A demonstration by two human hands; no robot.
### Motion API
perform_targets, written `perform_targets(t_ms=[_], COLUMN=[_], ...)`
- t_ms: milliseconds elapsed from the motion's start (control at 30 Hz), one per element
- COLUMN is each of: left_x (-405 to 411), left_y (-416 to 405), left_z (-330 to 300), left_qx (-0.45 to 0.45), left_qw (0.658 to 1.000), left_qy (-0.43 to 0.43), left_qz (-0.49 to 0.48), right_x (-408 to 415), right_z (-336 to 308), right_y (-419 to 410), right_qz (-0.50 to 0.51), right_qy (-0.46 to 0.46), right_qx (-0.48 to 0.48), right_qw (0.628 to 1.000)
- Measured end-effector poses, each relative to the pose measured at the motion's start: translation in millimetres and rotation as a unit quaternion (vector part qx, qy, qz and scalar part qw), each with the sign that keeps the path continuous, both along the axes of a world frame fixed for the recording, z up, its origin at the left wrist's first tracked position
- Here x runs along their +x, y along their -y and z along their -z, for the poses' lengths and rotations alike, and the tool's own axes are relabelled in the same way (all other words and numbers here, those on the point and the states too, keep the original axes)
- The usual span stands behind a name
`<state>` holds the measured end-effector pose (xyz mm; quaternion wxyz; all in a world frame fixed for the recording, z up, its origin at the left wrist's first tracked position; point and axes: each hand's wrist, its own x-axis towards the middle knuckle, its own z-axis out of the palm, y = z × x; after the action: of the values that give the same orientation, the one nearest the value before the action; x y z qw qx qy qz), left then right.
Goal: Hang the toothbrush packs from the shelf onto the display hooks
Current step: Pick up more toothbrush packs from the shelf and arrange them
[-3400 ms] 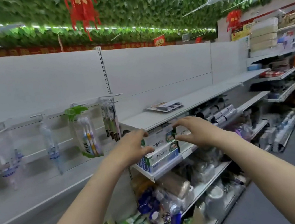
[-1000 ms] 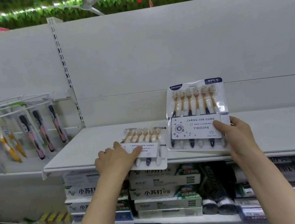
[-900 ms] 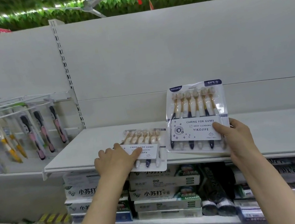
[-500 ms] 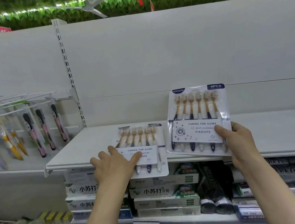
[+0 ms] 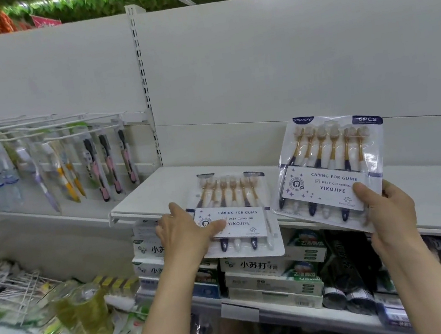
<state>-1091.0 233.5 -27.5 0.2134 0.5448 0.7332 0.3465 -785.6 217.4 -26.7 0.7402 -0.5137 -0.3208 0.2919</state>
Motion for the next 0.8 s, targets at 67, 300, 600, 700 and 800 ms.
perform_targets(t_ms=[67,300,600,700,800], left_x=[-5.0,-49.0,-215.7,-295.2,-374.2], left_y=[2.8,19.7,65.6,91.9,114.7], left_z=[2.8,27.9,49.3,44.2,47.7], left_qx=[0.008,0.087,0.171,0.209,0.224], left_qw=[1.000,0.989,0.932,0.919,0.912], left_qy=[0.024,0.121,0.321,0.333,0.341], left_qz=[-0.004,0.009,-0.008,-0.023,-0.035], right_x=[-5.8,-53.5,-219.5,-296.2,-375.1], right_z=[2.6,7.2,8.7,21.5,34.3], right_y=[-0.6,15.0,40.2,40.5,42.3], right_qz=[0.001,-0.005,-0.053,-0.081,-0.109], right_qy=[-0.016,-0.034,0.020,0.047,0.047], right_qx=[0.000,0.009,0.061,0.050,0.052], right_qw=[1.000,0.999,0.997,0.994,0.992])
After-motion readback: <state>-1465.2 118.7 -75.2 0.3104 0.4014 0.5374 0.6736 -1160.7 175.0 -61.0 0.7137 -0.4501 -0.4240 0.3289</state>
